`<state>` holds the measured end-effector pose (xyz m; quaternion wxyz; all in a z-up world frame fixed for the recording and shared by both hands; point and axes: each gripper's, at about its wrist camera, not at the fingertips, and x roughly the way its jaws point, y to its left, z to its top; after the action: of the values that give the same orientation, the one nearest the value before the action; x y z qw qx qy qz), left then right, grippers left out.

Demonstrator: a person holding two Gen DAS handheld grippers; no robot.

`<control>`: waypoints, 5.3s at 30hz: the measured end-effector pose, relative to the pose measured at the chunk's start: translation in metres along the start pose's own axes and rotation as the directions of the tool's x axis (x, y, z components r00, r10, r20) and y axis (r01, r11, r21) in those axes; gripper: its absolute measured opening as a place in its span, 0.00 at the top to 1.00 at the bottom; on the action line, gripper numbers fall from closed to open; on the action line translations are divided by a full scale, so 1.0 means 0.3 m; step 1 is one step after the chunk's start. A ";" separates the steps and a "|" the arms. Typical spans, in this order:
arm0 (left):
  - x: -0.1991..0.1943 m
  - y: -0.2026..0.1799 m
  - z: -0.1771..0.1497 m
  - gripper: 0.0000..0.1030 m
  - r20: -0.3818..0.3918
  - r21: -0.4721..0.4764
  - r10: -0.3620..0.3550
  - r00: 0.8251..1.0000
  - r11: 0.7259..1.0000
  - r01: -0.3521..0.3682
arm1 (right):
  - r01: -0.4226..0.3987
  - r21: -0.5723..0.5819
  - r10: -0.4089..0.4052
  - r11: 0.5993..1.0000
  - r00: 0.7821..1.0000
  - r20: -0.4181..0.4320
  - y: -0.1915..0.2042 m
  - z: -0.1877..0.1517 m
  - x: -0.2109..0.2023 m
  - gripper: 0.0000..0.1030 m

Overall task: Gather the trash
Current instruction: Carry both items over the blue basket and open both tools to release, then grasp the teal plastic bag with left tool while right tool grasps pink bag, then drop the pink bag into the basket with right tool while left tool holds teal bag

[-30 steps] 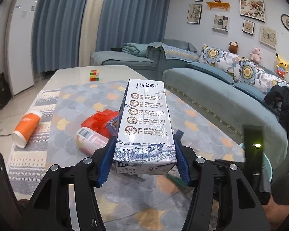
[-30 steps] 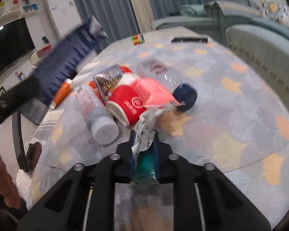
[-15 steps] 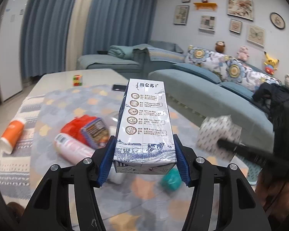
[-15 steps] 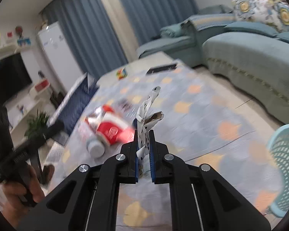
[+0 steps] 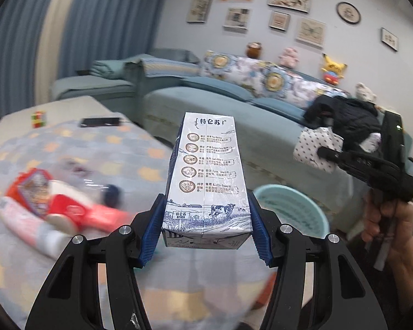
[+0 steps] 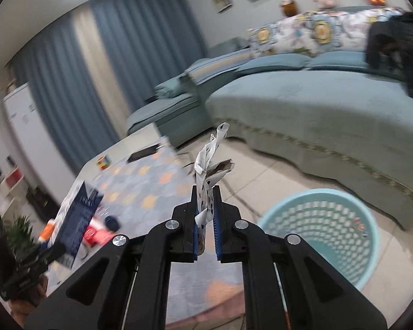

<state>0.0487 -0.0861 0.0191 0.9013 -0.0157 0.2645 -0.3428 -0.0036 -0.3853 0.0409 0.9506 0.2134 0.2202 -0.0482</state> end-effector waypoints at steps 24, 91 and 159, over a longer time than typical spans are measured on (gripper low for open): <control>0.591 -0.466 0.064 0.45 -0.245 0.052 -0.179 0.953 0.979 0.197 | 0.183 0.323 -0.152 0.929 0.981 -0.117 -0.520 -0.023 -0.029 0.84; -0.324 0.443 -0.122 0.69 -0.059 -0.266 0.421 0.905 0.867 -0.421 | -0.262 -0.615 -0.011 0.744 0.915 -0.403 0.927 -0.500 0.688 0.50; 0.516 -0.404 0.086 0.46 -0.187 -0.101 -0.236 0.954 0.970 0.220 | 0.219 0.216 -0.207 0.951 0.975 -0.079 -0.462 0.044 0.020 0.41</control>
<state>0.0842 -0.2799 -0.0055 0.8236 -0.0477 0.3624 -0.4337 -0.0188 -0.5162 -0.0042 0.9033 0.2951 0.2616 -0.1690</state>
